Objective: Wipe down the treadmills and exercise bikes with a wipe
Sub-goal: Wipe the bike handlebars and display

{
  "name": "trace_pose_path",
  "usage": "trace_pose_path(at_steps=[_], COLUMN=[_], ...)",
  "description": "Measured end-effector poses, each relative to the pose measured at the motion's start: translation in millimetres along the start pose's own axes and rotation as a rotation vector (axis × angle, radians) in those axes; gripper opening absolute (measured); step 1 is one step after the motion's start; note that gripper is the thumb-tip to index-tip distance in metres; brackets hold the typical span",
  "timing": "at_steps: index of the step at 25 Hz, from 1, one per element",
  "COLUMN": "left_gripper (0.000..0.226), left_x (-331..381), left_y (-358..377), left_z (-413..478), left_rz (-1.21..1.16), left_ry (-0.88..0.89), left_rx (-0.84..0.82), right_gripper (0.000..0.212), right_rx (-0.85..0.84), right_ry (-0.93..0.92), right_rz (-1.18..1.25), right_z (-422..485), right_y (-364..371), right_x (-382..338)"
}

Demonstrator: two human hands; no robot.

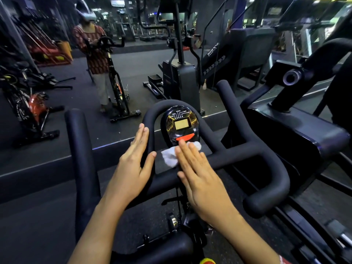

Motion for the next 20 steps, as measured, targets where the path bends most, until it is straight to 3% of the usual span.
trace_pose_path(at_steps=[4,9,16,17,20], left_gripper=[0.058,0.061,0.059,0.059,0.06], left_x=[1.3,0.9,3.5,3.4,1.7], left_y=[-0.3,0.1,-0.7,-0.6,-0.4], left_z=[-0.7,-1.2,-1.1,-1.1,-1.6], left_rz=[0.003,-0.009,-0.003,-0.004,-0.012], left_ry=[-0.014,-0.033,-0.023,-0.024,-0.034], left_rx=[0.004,-0.017,-0.014,-0.016,-0.024], right_gripper=[0.059,0.055,0.058,0.056,0.047], right_rx=[0.004,-0.101,0.062,0.071,0.09], right_ry=[0.243,-0.047,0.277,0.247,-0.092], right_rz=[0.259,-0.04,0.337,0.299,0.089], right_z=[19.6,2.1,71.8,84.4,77.8], right_y=[-3.3,4.7,-29.2,-33.7,-26.8], right_x=[21.9,-3.3,22.8,16.5,-14.2])
Point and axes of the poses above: each hand's wrist, its own z-axis towards the middle knuckle, its own y-axis out of the palm, x = y × z, the point moved 8 cm from there along z, towards the middle knuckle, and after that the axes turned 9 degrees about -x, right-handed, at the moved point
